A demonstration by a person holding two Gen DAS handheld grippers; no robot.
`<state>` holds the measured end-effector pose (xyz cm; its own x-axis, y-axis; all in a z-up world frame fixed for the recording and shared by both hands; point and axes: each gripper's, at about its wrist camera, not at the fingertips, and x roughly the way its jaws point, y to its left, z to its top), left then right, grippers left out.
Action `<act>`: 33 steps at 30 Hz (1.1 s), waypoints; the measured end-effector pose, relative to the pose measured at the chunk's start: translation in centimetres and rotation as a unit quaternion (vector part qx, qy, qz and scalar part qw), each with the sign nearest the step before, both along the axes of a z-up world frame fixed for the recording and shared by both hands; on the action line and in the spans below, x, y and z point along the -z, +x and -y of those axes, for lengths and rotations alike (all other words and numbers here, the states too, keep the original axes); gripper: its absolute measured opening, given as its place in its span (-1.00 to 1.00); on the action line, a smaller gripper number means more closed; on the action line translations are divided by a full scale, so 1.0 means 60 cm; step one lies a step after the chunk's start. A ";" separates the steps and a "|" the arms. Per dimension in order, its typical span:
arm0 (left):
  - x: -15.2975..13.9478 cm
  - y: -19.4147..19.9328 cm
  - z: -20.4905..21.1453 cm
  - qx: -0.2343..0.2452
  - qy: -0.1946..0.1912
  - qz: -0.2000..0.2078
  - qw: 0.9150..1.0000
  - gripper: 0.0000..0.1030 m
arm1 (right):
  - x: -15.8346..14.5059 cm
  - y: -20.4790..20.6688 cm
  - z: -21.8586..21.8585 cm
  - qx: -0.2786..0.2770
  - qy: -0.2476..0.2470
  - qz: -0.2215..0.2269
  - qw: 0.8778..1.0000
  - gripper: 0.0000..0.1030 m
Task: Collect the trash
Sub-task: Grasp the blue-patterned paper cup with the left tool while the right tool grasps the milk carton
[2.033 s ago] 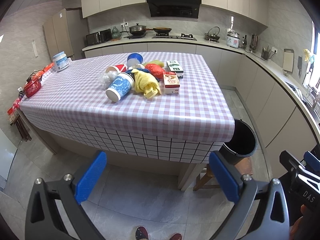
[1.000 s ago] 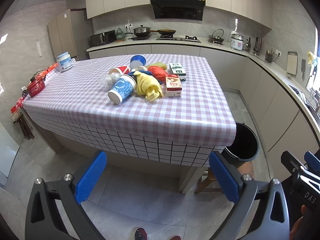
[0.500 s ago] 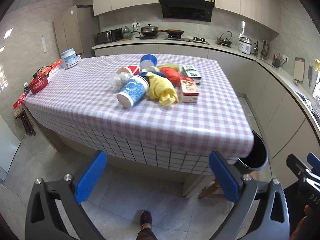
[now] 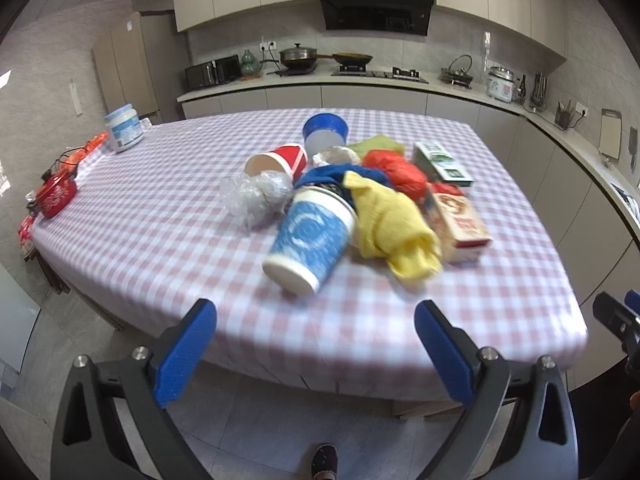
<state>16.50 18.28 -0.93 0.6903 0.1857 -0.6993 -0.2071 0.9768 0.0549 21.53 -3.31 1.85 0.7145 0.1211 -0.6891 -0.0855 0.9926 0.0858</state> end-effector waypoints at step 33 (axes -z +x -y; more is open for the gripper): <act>0.064 0.152 -0.071 0.129 -0.017 -0.046 0.990 0.15 | 0.131 0.308 -0.183 -0.024 -0.001 -0.080 0.996 0.11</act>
<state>25.60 22.53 -4.77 0.6446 -0.0145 -0.7643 0.0549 0.9981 0.0273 40.01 7.69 -6.00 0.5886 0.1520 -0.7940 -0.1187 0.9878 0.1011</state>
